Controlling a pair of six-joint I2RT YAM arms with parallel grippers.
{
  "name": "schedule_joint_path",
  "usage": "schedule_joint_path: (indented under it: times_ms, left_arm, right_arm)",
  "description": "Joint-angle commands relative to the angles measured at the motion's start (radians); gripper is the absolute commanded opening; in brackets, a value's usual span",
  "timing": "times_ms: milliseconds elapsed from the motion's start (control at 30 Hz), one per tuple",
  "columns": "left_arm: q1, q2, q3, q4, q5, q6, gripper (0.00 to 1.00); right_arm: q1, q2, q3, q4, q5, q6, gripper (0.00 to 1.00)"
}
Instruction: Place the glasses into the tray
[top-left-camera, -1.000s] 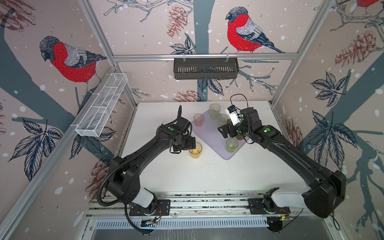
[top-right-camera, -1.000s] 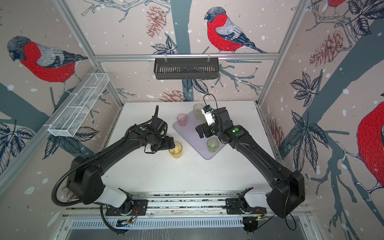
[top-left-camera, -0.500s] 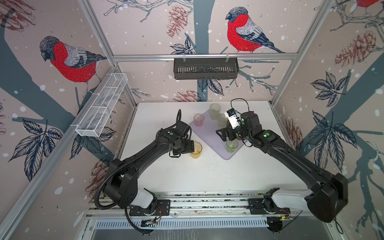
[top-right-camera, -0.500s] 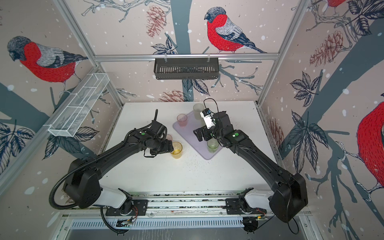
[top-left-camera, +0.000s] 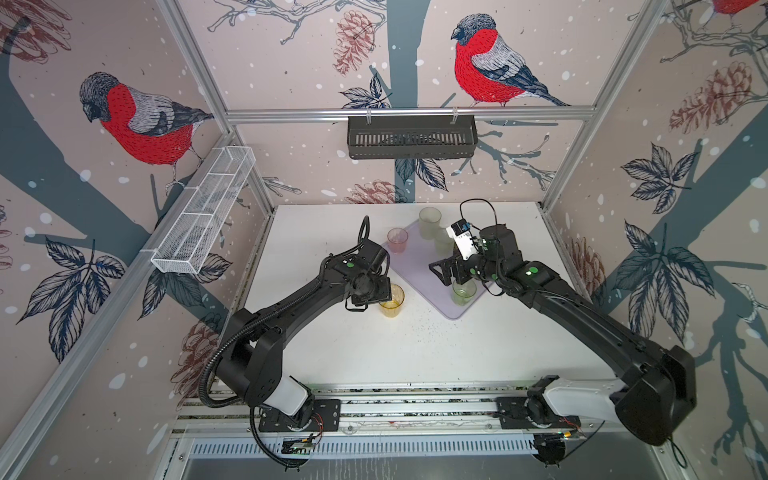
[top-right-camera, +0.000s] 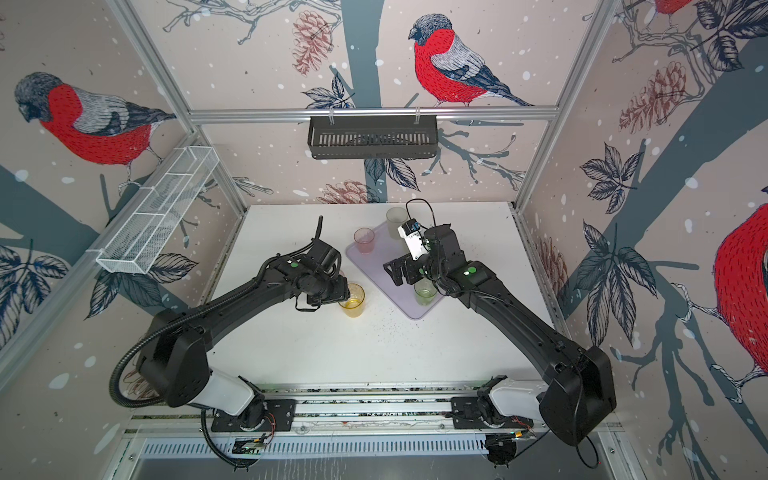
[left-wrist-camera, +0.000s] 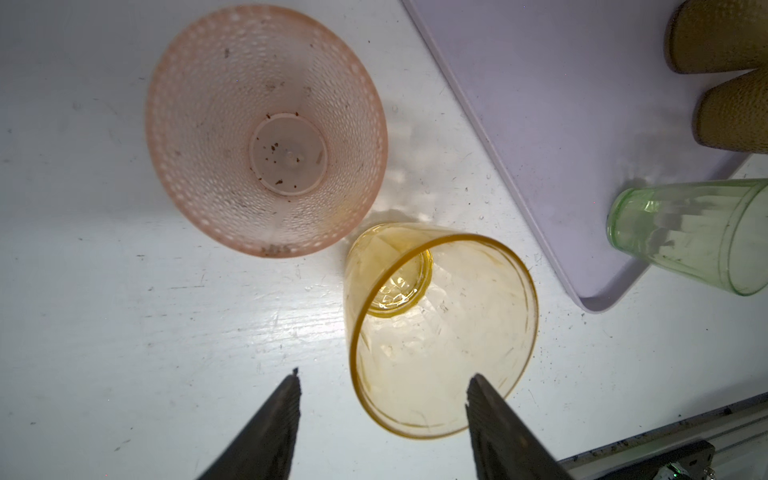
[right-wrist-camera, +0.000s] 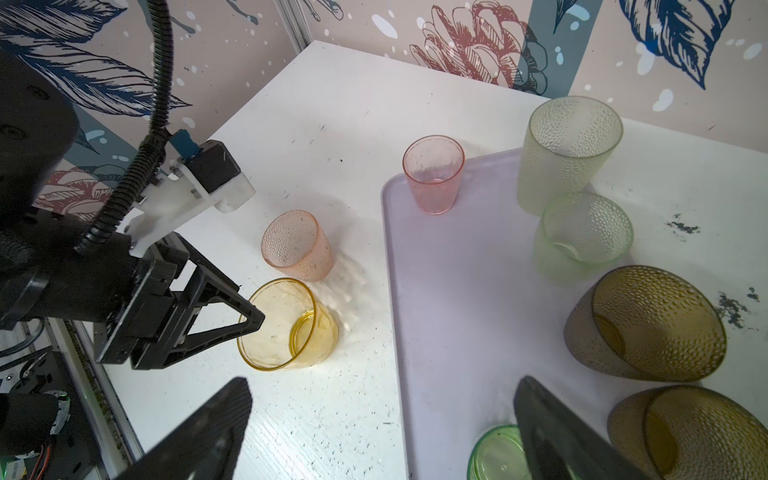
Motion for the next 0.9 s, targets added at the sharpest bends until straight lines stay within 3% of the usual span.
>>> schedule_joint_path:
  times_ms: [0, 433, 867]
  left_arm:
    - [-0.005, 0.015, 0.019, -0.039, -0.050, -0.007, 0.60]
    - [-0.008, 0.049, 0.027, -0.044, -0.051, -0.016, 0.43]
    - [-0.014, 0.077, 0.033, -0.049, -0.047, -0.006, 0.33]
  right_arm:
    - [0.000, -0.008, -0.003, 0.023, 0.024, -0.009, 1.00]
    - [0.000, -0.007, -0.011, 0.033, 0.031, -0.025, 1.00]
    - [-0.003, 0.007, 0.009, 0.024, 0.063, -0.046, 1.00]
